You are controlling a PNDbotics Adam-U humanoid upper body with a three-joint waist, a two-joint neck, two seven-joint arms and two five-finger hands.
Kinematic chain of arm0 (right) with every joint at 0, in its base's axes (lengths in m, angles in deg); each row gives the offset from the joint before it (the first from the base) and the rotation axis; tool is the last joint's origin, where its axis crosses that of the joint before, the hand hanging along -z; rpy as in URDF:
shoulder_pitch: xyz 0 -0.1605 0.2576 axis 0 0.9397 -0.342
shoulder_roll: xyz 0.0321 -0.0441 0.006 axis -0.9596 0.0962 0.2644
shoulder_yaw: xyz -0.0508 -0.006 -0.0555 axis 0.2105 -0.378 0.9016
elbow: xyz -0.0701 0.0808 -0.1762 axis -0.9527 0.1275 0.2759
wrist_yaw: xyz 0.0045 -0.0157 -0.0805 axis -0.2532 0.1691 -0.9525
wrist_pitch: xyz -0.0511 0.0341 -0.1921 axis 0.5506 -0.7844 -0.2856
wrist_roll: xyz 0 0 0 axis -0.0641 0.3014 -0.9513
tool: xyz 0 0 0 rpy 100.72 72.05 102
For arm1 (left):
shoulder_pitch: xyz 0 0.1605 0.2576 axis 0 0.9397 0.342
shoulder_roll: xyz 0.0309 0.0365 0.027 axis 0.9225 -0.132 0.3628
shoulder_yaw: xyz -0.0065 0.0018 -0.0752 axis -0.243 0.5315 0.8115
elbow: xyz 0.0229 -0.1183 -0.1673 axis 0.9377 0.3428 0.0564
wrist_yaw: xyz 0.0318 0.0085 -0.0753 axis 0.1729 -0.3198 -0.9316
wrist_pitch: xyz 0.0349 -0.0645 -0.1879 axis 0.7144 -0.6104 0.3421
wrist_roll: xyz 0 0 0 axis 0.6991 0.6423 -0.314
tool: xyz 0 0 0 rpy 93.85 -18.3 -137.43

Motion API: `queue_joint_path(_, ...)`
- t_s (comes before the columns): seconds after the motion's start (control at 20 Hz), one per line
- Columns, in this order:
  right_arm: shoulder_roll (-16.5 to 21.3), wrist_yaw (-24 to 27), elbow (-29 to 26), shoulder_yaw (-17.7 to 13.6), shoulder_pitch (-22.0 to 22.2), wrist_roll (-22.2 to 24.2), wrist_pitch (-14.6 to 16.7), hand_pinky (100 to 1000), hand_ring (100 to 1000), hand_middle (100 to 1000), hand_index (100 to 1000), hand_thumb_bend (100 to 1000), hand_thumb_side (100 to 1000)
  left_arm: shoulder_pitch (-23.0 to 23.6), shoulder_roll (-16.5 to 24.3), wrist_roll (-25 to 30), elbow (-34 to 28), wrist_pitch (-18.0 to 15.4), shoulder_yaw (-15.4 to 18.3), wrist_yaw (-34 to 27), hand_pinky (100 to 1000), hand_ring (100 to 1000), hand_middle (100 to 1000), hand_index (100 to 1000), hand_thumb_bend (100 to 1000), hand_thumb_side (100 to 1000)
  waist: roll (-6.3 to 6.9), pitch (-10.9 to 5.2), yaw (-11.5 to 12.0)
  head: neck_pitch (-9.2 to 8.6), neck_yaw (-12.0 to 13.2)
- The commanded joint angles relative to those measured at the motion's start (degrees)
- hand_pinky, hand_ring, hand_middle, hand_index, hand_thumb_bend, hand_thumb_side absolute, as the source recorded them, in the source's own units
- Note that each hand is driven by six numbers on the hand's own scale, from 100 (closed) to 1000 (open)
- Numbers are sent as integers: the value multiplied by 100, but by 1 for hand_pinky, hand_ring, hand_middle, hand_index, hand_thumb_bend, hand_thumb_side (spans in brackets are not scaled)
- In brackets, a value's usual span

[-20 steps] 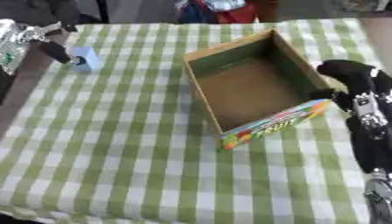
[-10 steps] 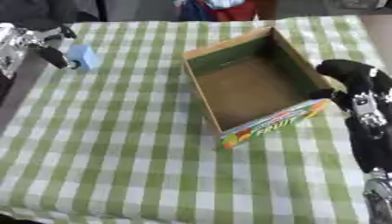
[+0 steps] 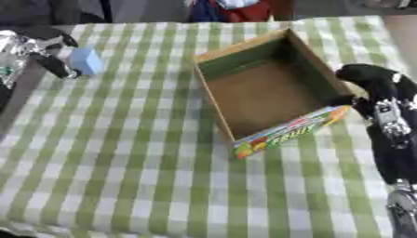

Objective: Pick up objects on the table and place them in the box.

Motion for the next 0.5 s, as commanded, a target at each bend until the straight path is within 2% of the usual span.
queue_joint_path(0.05, 23, -35, -75, -35, -59, 10, 12, 599, 823, 723, 711, 100, 554, -119, 183, -104, -30, 60, 82, 64, 828, 846, 839, 911, 357, 342, 4, -64, -15, -72, -7)
queue_joint_path(0.5, -1, -57, -67, -43, -88, 0, 14, 598, 824, 722, 710, 100, 556, -182, 214, -208, -64, 102, 124, 23, 826, 842, 836, 914, 363, 349, 31, 42, -74, -132, -13)
